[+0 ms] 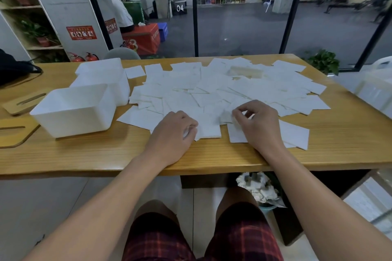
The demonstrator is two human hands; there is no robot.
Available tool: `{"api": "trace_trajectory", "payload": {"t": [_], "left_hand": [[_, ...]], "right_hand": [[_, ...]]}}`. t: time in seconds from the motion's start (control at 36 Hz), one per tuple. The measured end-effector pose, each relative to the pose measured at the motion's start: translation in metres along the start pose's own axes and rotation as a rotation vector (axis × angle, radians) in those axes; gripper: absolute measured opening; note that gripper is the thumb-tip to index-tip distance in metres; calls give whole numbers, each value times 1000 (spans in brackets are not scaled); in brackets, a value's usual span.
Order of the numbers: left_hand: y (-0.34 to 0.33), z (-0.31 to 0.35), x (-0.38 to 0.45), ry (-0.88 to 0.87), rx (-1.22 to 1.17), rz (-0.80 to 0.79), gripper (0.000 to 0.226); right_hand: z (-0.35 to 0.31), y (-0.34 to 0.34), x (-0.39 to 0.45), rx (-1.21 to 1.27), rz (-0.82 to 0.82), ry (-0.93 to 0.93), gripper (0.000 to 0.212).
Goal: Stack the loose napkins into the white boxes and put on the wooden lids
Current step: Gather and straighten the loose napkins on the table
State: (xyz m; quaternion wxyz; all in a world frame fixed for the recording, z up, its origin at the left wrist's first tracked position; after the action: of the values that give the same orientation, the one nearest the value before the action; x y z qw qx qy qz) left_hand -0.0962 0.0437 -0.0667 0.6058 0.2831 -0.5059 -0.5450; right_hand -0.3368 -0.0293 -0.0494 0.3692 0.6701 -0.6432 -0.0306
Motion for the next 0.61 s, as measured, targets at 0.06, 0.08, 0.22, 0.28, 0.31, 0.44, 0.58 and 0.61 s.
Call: {"api": "trace_trajectory", "payload": {"t": [0.06,0.08,0.22,0.28,0.31,0.44,0.58,0.61], "left_hand": [[3,6,2,9,33,9,25],[5,11,4,14,29,15,27],[7,39,18,130,-502,-12,41],[2,46,27,189,-686,-28,48],[1,48,30,205,-720,-17,48],[-3,36,37,300,-771,67,18],[5,33,35,257,-576,101,13],[9,36,34,218,-542,110,13]], "right_hand": [[-1,6,-2,57,38,-12,11],[-4,7,-3,74,43,2,12],[-28,-2,-9,81,-44,165,10],[-35,-5,-10,74,-86,234,6],[-37,-7,-11,79,-109,255,5],[-40,-9,-14,153,-177,254,12],[-36,-3,-13,104,-76,261,23],[-35,-1,-13,76,-54,263,29]]}}
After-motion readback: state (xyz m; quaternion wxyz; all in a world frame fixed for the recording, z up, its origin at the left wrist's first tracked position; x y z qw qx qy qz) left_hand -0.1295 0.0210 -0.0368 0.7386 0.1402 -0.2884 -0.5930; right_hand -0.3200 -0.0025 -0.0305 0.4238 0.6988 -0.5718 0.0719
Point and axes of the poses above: each hand's wrist, its own x-axis towards the middle knuckle, its own y-axis out of the back of the hand, z = x × y, the point moved 9 cm from there along x, towards the middle knuckle, and after that the axes turned 7 degrees about -z, right-handed, at the moved point
